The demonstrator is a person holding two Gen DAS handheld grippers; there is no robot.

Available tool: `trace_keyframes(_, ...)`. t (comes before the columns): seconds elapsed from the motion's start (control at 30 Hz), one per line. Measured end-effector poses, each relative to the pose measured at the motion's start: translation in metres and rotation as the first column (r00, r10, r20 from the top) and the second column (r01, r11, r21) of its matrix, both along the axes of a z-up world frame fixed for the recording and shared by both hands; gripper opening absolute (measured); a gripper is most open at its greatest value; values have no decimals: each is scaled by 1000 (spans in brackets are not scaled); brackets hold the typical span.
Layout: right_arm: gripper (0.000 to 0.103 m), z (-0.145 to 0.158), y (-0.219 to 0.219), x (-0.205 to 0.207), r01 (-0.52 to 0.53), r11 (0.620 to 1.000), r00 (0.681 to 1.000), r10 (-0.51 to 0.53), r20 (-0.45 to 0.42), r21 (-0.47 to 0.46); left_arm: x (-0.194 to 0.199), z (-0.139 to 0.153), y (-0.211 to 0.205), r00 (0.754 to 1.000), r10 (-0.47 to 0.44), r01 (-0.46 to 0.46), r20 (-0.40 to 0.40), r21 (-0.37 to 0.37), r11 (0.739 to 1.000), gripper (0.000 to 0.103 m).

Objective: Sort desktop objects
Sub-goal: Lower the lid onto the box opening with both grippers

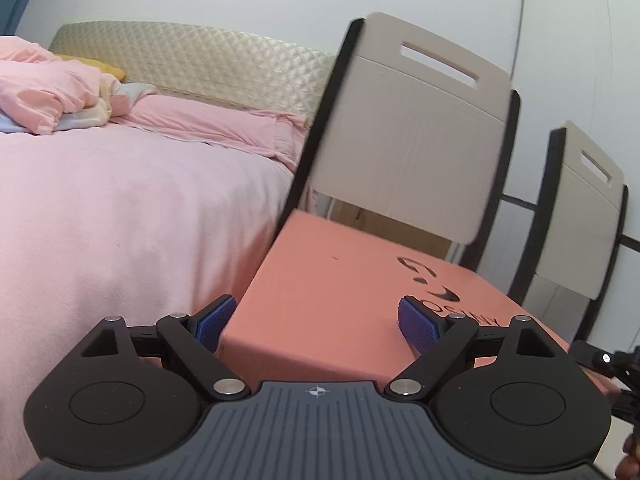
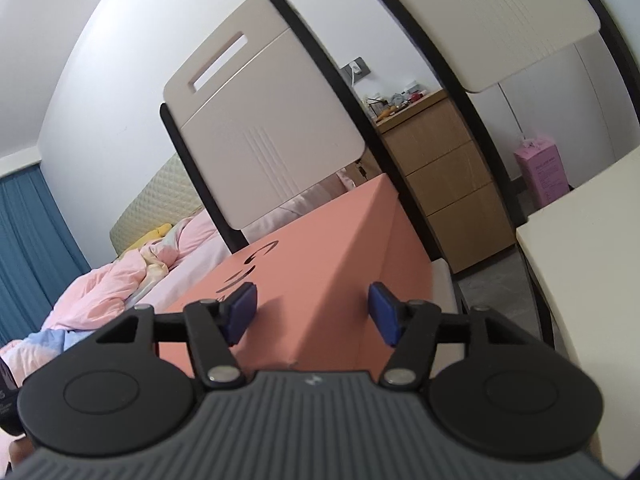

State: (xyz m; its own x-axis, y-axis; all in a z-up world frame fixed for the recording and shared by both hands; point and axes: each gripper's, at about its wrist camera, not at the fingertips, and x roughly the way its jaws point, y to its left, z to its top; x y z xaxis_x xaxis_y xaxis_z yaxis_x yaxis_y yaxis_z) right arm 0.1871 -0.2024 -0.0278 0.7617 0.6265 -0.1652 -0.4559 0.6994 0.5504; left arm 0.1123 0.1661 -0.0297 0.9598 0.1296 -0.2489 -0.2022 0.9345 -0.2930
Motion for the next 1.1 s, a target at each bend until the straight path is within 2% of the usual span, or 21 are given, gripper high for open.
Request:
trace_keyframes(0.13, 63, 4, 9, 0, -3, 1000, 1000, 3, 29, -5, 8, 3, 3, 1000, 16, -16, -25, 11, 1000, 89)
trace_keyframes(0.37, 64, -2, 13, 10, 3, 1000, 1000, -3, 4, -8, 14, 4, 0, 999, 1, 0, -51, 37, 999, 89)
trace_keyframes(0.9, 64, 2, -22, 4, -50, 998, 998, 51, -35, 42, 0, 4, -18, 995, -97, 98, -37, 31, 995, 93)
trace_keyframes(1.0, 63, 5, -32, 0, -47, 998, 998, 49, -30, 51, -5, 5, -22, 993, -116, 116, -17, 27, 993, 94)
trace_keyframes(1.1, 63, 4, -36, -1, -56, 997, 998, 57, -32, 53, -4, 2, -15, 993, -118, 118, -2, -25, 993, 96)
